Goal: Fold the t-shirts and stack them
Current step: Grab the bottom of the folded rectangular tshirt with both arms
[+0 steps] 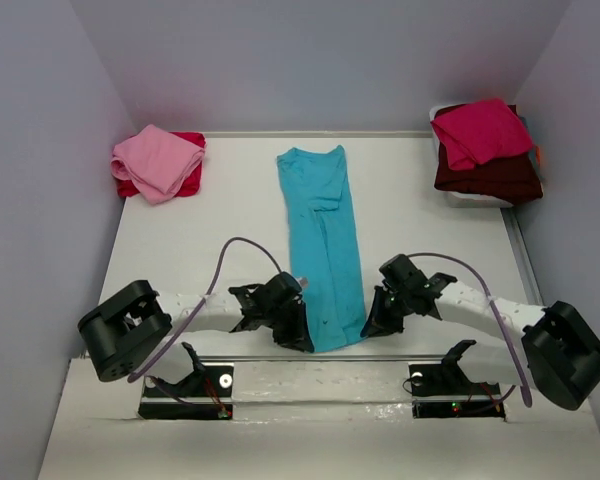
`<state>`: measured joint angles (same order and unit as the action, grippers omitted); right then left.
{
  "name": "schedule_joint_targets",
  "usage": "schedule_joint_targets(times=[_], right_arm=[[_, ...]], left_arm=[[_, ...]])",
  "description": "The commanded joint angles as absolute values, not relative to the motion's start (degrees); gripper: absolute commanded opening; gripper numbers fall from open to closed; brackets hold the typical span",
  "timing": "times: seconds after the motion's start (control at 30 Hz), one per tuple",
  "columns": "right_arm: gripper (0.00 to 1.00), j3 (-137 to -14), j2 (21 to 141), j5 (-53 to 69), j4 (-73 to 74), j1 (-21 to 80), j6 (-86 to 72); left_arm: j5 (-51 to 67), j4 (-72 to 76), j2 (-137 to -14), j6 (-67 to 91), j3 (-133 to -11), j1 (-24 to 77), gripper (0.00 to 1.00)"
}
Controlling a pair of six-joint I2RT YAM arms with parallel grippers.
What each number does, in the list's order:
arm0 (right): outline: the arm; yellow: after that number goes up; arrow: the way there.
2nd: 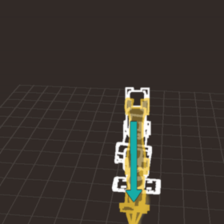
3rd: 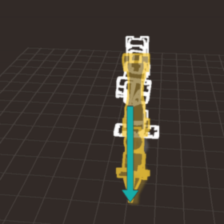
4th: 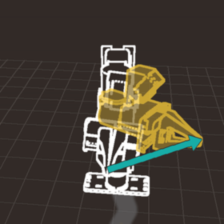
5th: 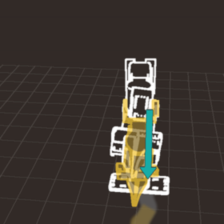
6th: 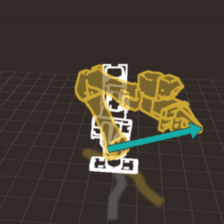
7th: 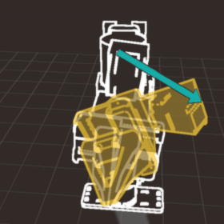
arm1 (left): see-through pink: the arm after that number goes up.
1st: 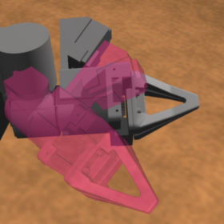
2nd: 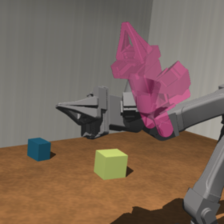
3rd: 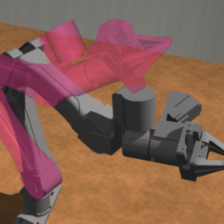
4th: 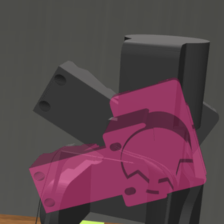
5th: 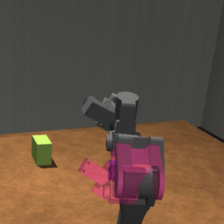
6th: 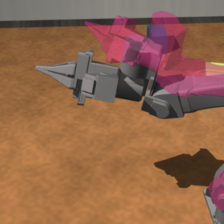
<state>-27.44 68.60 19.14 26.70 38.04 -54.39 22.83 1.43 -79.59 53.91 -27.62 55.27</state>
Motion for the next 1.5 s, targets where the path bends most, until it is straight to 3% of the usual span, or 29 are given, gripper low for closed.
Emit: schedule_joint_targets(times=[0.0,0.37,0.67,1.47], right_arm=[[0.07,-30.2,66.4,21.1,32.9,37.9,-51.0],[0.07,-33.5,61.8,23.7,40.3,40.9,-49.5],[0.07,-39.2,64.8,19.4,42.0,40.9,-48.3],[0.07,-55.0,79.1,10.3,41.6,40.9,-45.8]], left_arm=[[17.2,-10.0,-79.2,56.3,-26.4,61.6,0.11],[14.7,-16.3,-71.7,63.2,-27.7,67.3,0.11],[6.6,-24.5,-71.4,60.0,-37.4,67.3,0.11],[-1.5,-30.8,-77.6,47.9,-54.7,54.8,0.11]])
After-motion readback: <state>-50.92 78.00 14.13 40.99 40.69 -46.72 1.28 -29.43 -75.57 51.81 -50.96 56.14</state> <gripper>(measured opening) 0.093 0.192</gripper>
